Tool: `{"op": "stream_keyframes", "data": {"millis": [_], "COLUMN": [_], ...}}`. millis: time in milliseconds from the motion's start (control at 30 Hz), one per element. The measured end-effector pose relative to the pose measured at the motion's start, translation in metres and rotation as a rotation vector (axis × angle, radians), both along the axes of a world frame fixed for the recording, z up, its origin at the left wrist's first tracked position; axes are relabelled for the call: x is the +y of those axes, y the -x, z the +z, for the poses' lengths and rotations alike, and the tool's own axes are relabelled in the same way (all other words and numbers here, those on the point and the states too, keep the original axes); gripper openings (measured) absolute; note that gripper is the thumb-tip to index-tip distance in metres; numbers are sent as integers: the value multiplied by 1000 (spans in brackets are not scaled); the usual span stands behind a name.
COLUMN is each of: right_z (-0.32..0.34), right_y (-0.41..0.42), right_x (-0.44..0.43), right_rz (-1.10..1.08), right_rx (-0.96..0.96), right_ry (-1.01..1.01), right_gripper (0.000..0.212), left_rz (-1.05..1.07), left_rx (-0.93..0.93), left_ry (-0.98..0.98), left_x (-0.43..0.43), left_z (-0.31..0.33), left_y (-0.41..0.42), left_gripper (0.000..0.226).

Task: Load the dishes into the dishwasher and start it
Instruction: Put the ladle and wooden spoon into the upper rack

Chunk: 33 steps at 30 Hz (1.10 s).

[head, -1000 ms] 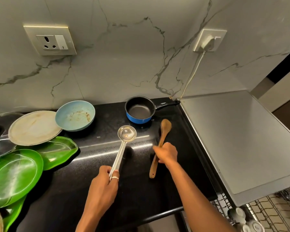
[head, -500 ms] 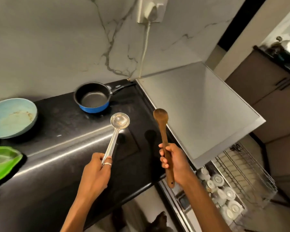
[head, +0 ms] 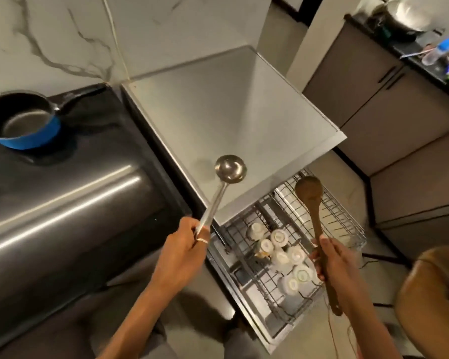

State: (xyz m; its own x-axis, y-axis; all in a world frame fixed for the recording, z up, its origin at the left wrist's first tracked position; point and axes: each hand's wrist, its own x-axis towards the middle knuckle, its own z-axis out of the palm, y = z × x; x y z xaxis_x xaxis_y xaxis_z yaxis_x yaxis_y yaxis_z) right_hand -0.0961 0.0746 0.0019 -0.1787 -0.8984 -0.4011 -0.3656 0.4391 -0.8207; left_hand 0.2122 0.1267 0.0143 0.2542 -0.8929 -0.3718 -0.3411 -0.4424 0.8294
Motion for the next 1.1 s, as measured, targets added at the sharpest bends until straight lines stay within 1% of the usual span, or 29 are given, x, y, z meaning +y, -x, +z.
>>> {"op": "stream_keyframes", "data": {"millis": [67,133,200,267,333,400,467,600,700,733,800,933,1000,1100], "right_z": [-14,-35,-63,-94,-118,-143,-163,-208,-244,-255,-273,-302,-317,-343], "right_y": [51,96,142,183,207,223,226,212,189,182,168,150,144,141], "right_x": [-16,-33,-50,-64,-78,-92,-105,-144,-188,-204,-234,-281,-297,-312], "right_rz": [53,156,240,287,310,334,360,437,460,474,508,588,613,594], "right_rx": [117,280,399,466,494,506,530,622,678,708,748,770,817,813], "right_ry": [69,130,148,160,187,162,158,180,174,177,162,168,175,188], "right_gripper": [34,35,32,26,19,12,11,26,25,29,44,73,78,76], "left_rz": [-27,-56,-91,-81,-38,3,59,167,200,205,219,256,276,293], "left_rx": [0,26,22,31,61,86,104,68,25,-2,-25,1,30,85], "left_ry": [-4,-28,-70,-145,-189,-234,-259,-254,-247,-237,-218,-220,-199,-183], "left_x": [-11,-21,-36,-51,-65,-79,-93,-117,-131,-136,-145,-157,-159,-159], "left_z": [-9,-21,-46,-74,-102,-130,-155,-197,-221,-229,-242,-264,-272,-282], "left_y": [61,118,173,221,256,283,295,299,293,291,287,287,288,289], "left_gripper": [17,21,24,26,26,24,23,22,23,25,25,25,24,23]}}
